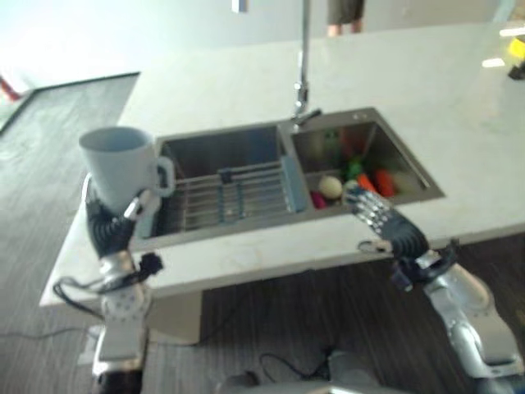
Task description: Place the dishes in the dishwasher.
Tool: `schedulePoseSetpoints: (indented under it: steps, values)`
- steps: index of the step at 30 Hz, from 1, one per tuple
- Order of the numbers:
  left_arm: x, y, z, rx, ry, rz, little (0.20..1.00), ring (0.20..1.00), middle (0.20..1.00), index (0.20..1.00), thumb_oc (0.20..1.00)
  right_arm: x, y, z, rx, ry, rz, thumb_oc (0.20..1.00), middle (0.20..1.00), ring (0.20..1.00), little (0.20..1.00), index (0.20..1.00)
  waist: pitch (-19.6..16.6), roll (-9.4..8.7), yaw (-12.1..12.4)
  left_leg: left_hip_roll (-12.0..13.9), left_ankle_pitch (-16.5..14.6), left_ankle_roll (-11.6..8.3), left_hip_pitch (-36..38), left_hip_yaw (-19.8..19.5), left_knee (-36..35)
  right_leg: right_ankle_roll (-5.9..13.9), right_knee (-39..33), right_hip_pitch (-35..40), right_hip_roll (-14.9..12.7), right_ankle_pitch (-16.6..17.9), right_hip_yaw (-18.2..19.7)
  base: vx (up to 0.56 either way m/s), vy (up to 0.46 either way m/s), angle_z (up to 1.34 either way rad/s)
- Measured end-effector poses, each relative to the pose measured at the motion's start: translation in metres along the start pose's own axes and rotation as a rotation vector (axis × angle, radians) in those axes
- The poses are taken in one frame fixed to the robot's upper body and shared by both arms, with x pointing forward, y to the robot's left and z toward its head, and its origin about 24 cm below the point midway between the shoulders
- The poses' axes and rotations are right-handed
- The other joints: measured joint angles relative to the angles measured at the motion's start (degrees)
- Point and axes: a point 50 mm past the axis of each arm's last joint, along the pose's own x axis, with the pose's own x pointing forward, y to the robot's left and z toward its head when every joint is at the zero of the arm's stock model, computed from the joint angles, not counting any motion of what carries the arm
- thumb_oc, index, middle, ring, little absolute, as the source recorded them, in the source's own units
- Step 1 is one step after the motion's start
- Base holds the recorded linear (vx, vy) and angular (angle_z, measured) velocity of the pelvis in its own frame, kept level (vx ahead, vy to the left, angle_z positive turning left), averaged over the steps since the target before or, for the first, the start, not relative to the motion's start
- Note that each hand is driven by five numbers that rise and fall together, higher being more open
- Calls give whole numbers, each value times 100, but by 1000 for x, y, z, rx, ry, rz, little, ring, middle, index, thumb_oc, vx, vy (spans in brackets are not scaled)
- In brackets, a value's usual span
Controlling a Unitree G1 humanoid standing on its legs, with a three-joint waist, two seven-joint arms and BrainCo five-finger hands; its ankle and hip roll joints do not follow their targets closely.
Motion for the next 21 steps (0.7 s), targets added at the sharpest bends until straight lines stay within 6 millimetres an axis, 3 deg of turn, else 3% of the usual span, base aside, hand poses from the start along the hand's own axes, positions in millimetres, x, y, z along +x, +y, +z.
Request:
schedulePoseSetpoints:
  steps: [5,6,7,8,9,10,11,12,13,14,15,16,17,18,19,20,21]
  values:
    - [-22,11,0,-206,95,1,200,200,200,200,200,1,2,3,-10,-20,12,1000,1000,1000,1000,1000,-29,174,692,42,268,-162,-309,-537,-6,-177,440,-212,-18,-294,-389,-134,-145,53]
    - [-24,10,-1,-249,110,9,200,200,200,200,200,8,6,5,-14,-36,25,1000,1000,1000,1000,1000,16,268,790,22,353,-232,-521,-691,14,-191,600,-329,-16,-306,-491,-251,-52,96]
    - [-21,2,1,-301,98,-22,200,200,200,200,200,12,8,9,-29,-52,32,1000,1000,1000,1000,1000,129,267,769,66,467,-162,-742,-836,-74,-232,557,-397,-94,-284,-727,-206,-16,139]
    - [-18,-5,5,-325,75,-66,200,200,200,200,200,14,9,8,-30,-48,35,1000,1000,1000,1000,1000,206,327,891,247,411,-96,-908,-520,-38,-315,512,-366,-205,-244,-1095,-226,9,172]
    - [-12,-13,9,-351,46,-118,200,200,200,200,200,12,5,8,-36,-48,-2,1000,1000,1000,1000,1000,306,323,831,522,318,-14,-1095,136,236,-388,446,-282,-395,-229,-1596,-282,100,205]
    - [-4,-23,13,-408,17,-170,200,200,200,200,200,10,-1,7,-39,-41,-58,1000,1000,1000,1000,1000,398,275,725,823,348,-65,-1266,842,543,-406,276,-92,-553,-140,-2065,-336,185,192]
    - [2,-29,17,-425,-15,-212,200,200,200,200,200,9,-7,7,-45,-45,-100,1000,1000,1000,1000,1000,499,139,732,956,364,-90,-1162,1257,689,-416,75,62,-755,32,-2396,-325,231,178]
    - [8,-39,16,-462,-22,-251,200,200,200,200,200,5,-15,4,-51,-45,-146,1000,1000,1000,1000,1000,631,2,668,969,373,-101,-923,1666,756,-355,-235,335,-964,264,-2744,-250,253,152]
    - [11,-46,20,-483,-40,-299,200,200,200,200,200,0,-23,4,-57,-48,-195,1000,1000,1000,1000,1000,750,-226,472,707,367,-98,-658,1790,831,-206,-533,561,-1294,413,-2940,-197,302,185]
    - [13,-46,23,-511,-73,-311,200,200,200,200,200,-5,-32,15,-97,-109,-240,1000,1000,1000,1000,1000,839,-218,135,588,234,120,-211,1818,1026,-46,-670,581,-1360,441,-2542,-92,469,172]
    - [15,-48,23,-515,-78,-317,200,200,200,200,200,-7,-35,17,-110,-118,-261,1000,1000,1000,1000,1000,823,-122,17,517,158,249,60,1841,883,29,-579,463,-1298,461,-2052,-21,501,156]
    - [19,-52,24,-534,-90,-323,200,200,200,200,200,-11,-39,20,-124,-140,-287,1000,1000,1000,1000,1000,789,70,-79,438,-264,209,194,1854,752,359,-414,423,-1381,471,-1998,41,515,113]
    - [24,-55,27,-548,-115,-336,200,200,200,200,200,-13,-40,19,-109,-159,-319,1000,1000,1000,1000,1000,823,79,-33,345,-686,183,72,1859,944,462,-214,448,-1587,546,-2036,-66,469,123]
    - [25,-55,27,-566,-114,-335,200,200,200,200,200,-14,-34,16,-78,-170,-329,1000,1000,1000,1000,1000,787,-17,-26,154,-781,328,-16,1762,1101,508,-291,581,-1759,667,-2000,-49,425,109]
    - [25,-53,28,-569,-118,-330,200,200,200,200,200,-12,-29,19,-55,-210,-331,1000,1000,1000,1000,1000,768,-97,47,-80,-838,422,-145,1590,1337,685,-397,636,-1966,1027,-1976,-24,501,98]
    - [25,-51,27,-568,-115,-327,200,200,200,200,200,-6,-27,20,-31,-247,-337,1000,1000,1000,1000,1000,764,-85,191,-210,-854,452,-236,1567,1392,460,-434,616,-2118,1543,-1970,53,444,80]
    - [27,-48,29,-569,-122,-324,200,200,200,200,200,-2,-24,20,-18,-259,-326,1000,1000,1000,1000,1000,763,-103,319,-348,-876,490,-205,1532,1396,304,-319,611,-2143,1652,-1974,86,563,56]
